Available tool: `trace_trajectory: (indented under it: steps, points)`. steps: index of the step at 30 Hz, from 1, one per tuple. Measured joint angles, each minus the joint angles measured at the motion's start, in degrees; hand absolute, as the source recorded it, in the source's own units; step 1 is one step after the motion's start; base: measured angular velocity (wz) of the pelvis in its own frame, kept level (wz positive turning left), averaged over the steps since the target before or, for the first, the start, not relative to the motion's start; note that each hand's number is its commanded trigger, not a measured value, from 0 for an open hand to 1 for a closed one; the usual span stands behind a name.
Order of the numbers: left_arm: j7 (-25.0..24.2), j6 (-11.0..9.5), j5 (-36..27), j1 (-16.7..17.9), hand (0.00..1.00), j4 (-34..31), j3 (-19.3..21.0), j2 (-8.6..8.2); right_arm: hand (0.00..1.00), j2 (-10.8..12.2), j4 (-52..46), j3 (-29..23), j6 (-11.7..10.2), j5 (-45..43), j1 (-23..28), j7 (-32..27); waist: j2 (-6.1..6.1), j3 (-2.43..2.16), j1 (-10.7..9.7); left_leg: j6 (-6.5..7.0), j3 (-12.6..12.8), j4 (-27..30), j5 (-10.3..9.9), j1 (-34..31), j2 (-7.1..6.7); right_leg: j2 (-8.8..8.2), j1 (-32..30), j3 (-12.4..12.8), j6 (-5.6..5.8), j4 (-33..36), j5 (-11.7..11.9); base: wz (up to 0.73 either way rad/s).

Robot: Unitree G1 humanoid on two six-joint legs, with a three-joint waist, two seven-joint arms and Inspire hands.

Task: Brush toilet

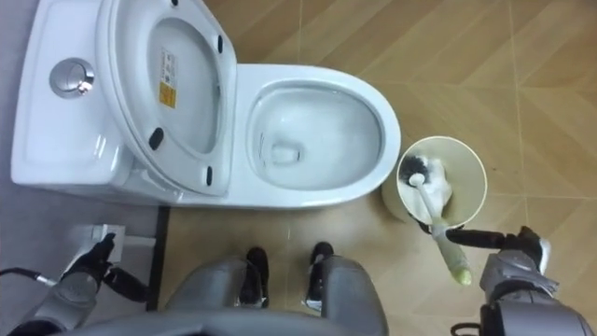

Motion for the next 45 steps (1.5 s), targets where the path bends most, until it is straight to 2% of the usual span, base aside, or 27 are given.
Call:
trace_trajectory:
  steps: [7,9,14,21,23,25,27,31,37,45]
  points:
    - [1.86,-0.45,-6.62,-4.32,0.0,0.08,-4.34,0.06,0.0,-0.03,1.83,2.35,0.71,-0.07,-1.74,1.46,0.06,0.16,0.11,0.22,0.14,0.91,0.08,-3.61,-0.32,-0.44,-3.84,-0.4,0.06,0.92,0.2,0.0]
    - [2.26,-0.41,-7.69,-5.06,0.0,0.19,-4.79,0.05,0.0,-0.07,1.86,2.75,1.08,-0.14,-1.92,1.51,0.08,0.44,0.33,0.26,0.18,0.93,0.07,-3.92,-0.48,-0.62,-4.41,-0.37,0.09,1.83,0.0,0.0]
    - [2.65,-0.97,-8.85,-5.93,0.0,0.11,-4.77,0.24,0.0,-1.12,1.83,4.46,1.28,-0.26,-2.6,2.91,0.08,0.65,1.06,0.39,0.83,1.77,-0.05,-6.15,-0.75,-1.25,-7.73,-0.12,-0.05,4.53,-0.72,-0.02]
    - [3.85,-1.2,-10.2,-7.74,0.0,0.18,-4.91,0.57,0.0,-3.8,1.76,6.74,1.28,-0.35,-6.94,3.98,0.41,1.13,1.44,0.51,1.29,9.19,-2.17,-13.31,-0.25,-1.17,-14.46,0.68,-0.54,10.53,-2.32,-0.03]
    - [4.49,-1.22,-11.02,-8.08,0.0,0.0,-6.55,1.03,0.0,-4.29,1.73,7.37,1.27,-0.45,-7.49,3.99,0.37,1.18,1.4,0.58,1.13,11.38,-2.95,-15.05,-0.17,-1.3,-16.14,0.69,-0.55,12.56,-2.95,0.0]
    - [4.76,-1.24,-11.04,-8.69,0.0,-0.5,-7.19,1.19,0.0,-5.2,1.67,8.57,1.29,-0.44,-8.03,3.98,0.67,1.27,1.39,0.73,0.84,14.12,-3.33,-18.38,0.51,-1.49,-18.8,-0.02,-0.68,14.42,-3.21,0.04]
    - [5.02,-1.24,-11.26,-9.76,0.0,-0.52,-8.49,1.38,0.0,-5.62,1.69,8.94,1.3,-0.46,-8.08,3.96,0.77,1.4,1.21,0.83,0.26,15.75,-3.38,-20.71,0.35,-2.02,-20.71,-0.7,-0.77,16.02,-3.36,0.19]
    - [5.68,-1.25,-13.23,-10.98,0.0,-0.97,-10.67,1.45,0.0,-5.8,1.69,8.95,1.31,-1.22,-8.69,3.87,0.88,1.46,1.4,1.16,0.36,18.64,-3.6,-24.79,0.35,-2.1,-24.78,-0.67,-0.77,18.67,-3.55,0.01]
    - [6.44,-1.23,-14.16,-13.95,0.0,-1.43,-11.02,2.16,0.0,-6.02,1.71,9.05,1.38,-2.08,-9.55,3.17,0.87,1.53,1.39,1.28,0.34,21.41,-3.68,-29.56,-0.4,-3.01,-30.05,-0.39,-0.95,22.72,-4.32,0.06]
    - [7.13,-1.19,-15.77,-14.23,0.0,-2.87,-11.0,2.41,0.0,-6.03,1.8,11.44,2.52,-2.17,-9.38,4.91,1.21,1.55,1.83,1.07,0.16,23.08,-4.03,-31.81,-0.54,-3.15,-32.36,-0.3,-1.37,24.92,-5.21,0.04]
